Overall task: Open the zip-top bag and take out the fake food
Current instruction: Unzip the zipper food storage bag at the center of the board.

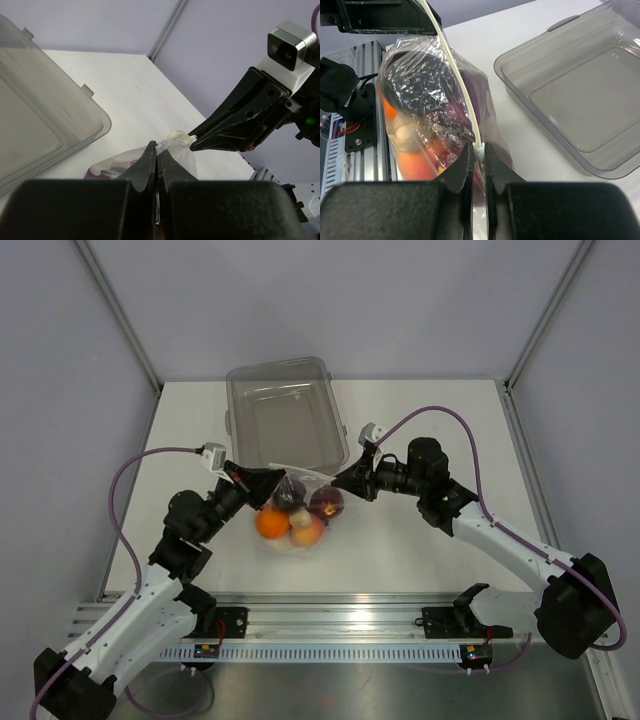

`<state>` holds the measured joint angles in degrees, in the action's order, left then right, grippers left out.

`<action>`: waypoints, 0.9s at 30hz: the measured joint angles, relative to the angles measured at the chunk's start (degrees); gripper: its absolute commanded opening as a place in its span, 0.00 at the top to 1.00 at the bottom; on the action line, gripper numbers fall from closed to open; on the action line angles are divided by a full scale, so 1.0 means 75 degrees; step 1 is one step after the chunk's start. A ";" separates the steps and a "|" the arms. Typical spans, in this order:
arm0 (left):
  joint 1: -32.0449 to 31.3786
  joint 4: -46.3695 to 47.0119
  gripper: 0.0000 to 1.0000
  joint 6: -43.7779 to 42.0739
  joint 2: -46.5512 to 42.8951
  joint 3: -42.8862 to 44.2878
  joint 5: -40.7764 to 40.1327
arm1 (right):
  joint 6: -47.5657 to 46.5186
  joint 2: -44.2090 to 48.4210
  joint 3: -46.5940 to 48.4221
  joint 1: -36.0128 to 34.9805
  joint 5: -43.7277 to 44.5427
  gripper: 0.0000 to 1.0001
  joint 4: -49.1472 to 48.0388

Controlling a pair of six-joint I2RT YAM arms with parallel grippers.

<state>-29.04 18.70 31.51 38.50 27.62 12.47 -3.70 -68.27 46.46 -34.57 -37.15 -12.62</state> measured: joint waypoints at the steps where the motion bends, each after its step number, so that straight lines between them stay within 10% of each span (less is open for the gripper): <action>1: 0.0003 -0.0143 1.00 0.0000 -0.0099 0.0003 -0.0085 | 0.0000 -0.0015 0.0000 0.0000 0.0003 1.00 0.0006; 27: 0.0041 -0.2591 1.00 0.0017 -0.2232 0.0391 -0.2792 | -0.0265 -0.0335 0.0000 -0.0006 0.0035 1.00 0.0073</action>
<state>-28.73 -0.73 31.64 21.76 30.55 -8.47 -5.69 -70.78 46.46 -34.61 -36.88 -12.08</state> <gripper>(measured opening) 0.004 0.118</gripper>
